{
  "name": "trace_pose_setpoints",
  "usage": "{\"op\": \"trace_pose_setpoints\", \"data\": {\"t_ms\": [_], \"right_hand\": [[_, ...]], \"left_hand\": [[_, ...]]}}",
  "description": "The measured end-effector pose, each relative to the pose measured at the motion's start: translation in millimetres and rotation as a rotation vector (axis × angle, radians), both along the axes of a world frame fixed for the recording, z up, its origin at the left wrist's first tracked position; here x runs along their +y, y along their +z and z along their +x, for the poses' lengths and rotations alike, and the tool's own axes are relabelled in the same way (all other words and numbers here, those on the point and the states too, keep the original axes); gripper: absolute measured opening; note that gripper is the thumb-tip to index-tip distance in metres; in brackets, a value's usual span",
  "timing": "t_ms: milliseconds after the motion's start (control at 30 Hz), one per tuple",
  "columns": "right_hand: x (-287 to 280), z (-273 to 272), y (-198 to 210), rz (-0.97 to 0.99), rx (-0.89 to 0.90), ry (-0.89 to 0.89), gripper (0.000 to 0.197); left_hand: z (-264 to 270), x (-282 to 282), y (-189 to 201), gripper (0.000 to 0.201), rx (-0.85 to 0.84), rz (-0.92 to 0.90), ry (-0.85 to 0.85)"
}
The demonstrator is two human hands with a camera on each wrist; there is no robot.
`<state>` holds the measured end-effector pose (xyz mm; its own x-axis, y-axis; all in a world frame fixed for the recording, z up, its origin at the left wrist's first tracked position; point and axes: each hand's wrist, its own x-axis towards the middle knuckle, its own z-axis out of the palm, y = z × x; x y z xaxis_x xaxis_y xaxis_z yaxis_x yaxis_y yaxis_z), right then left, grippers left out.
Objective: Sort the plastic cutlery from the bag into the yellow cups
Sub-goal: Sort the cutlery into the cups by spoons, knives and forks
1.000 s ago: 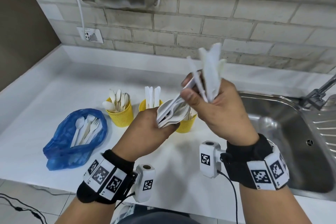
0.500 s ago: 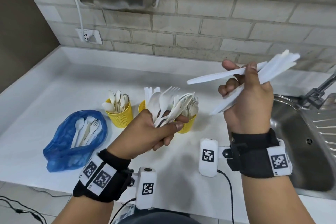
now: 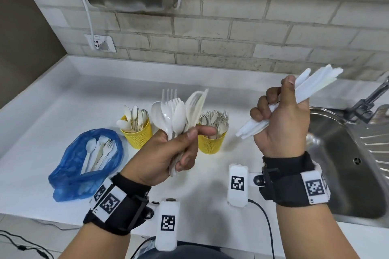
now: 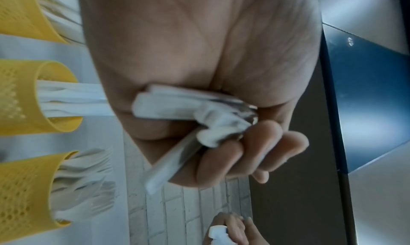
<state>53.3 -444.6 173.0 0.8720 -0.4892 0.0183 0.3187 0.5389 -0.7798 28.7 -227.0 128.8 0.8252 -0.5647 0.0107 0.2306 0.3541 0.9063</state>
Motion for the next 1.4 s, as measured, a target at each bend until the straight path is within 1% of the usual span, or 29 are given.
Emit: {"op": "trace_pose_setpoints", "data": {"t_ms": [67, 133, 233, 333, 400, 467, 533, 567, 633, 667, 700, 767, 833, 967, 1033, 1100, 1200, 1300, 1400], "right_hand": [[4.9, -2.0, 1.8, -0.044, -0.029, 0.049, 0.021], [10.9, -5.0, 4.3, -0.118, -0.057, 0.131, 0.021], [20.5, -8.5, 4.7, -0.354, -0.024, 0.247, 0.014], [30.2, -11.8, 5.3, -0.583, -0.025, 0.376, 0.013], [36.7, -12.6, 5.4, -0.666, -0.040, 0.417, 0.009], [40.7, -11.0, 3.9, -0.696, -0.043, 0.398, 0.008], [40.8, -8.0, 1.5, -0.678, -0.046, 0.364, 0.009], [40.1, -6.2, 0.8, -0.629, -0.041, 0.359, 0.011], [37.2, -3.8, 1.3, -0.528, -0.025, 0.377, 0.013], [36.2, -3.7, 1.9, -0.524, -0.026, 0.396, 0.012], [36.1, -3.7, 1.7, -0.557, -0.033, 0.416, 0.011], [38.5, -4.1, -0.3, -0.656, -0.048, 0.442, 0.008], [41.1, -3.8, -3.4, -0.671, -0.046, 0.440, 0.011], [41.3, -1.7, -2.6, -0.484, -0.046, 0.395, 0.014], [37.9, 0.0, -0.3, -0.383, -0.061, 0.354, 0.014], [35.3, 0.7, 0.1, -0.322, -0.071, 0.351, 0.014], [38.0, -1.4, -5.6, -0.339, -0.057, 0.414, 0.016], [44.3, -4.4, -10.4, -0.397, -0.001, 0.450, 0.027], [44.7, -3.8, -8.8, -0.339, 0.018, 0.422, 0.024]], "left_hand": [[2.8, 0.0, -2.1, 0.050, 0.052, -0.082, -0.018], [4.7, 1.0, -3.9, 0.054, 0.063, -0.097, -0.024], [6.5, 2.7, -5.1, 0.055, 0.077, -0.098, -0.027], [6.6, 2.5, -3.3, 0.054, 0.067, -0.069, -0.018], [6.2, 2.5, -1.2, 0.052, 0.048, -0.037, -0.002], [6.0, 2.4, -0.6, 0.050, 0.029, -0.015, 0.016], [6.1, 2.9, -1.1, 0.051, 0.037, -0.009, 0.039], [6.2, 3.5, -1.1, 0.052, 0.044, -0.007, 0.051], [6.0, 4.5, -1.0, 0.046, 0.048, 0.006, 0.070], [5.6, 4.6, -0.5, 0.041, 0.051, 0.014, 0.078], [5.3, 4.3, 0.2, 0.038, 0.054, 0.025, 0.084], [4.5, 3.3, 1.7, 0.040, 0.046, 0.047, 0.082], [4.1, 2.2, 3.1, 0.040, 0.031, 0.067, 0.087], [6.5, 2.9, 4.0, 0.033, -0.002, 0.131, 0.167], [8.1, 2.9, 3.4, 0.033, -0.002, 0.160, 0.219], [8.7, 2.5, 3.9, 0.034, 0.002, 0.178, 0.249], [7.0, 0.4, 6.7, 0.030, -0.037, 0.208, 0.230], [6.3, -2.2, 6.9, 0.029, -0.086, 0.257, 0.185], [7.1, -2.6, 6.2, 0.027, -0.095, 0.282, 0.183]]}}
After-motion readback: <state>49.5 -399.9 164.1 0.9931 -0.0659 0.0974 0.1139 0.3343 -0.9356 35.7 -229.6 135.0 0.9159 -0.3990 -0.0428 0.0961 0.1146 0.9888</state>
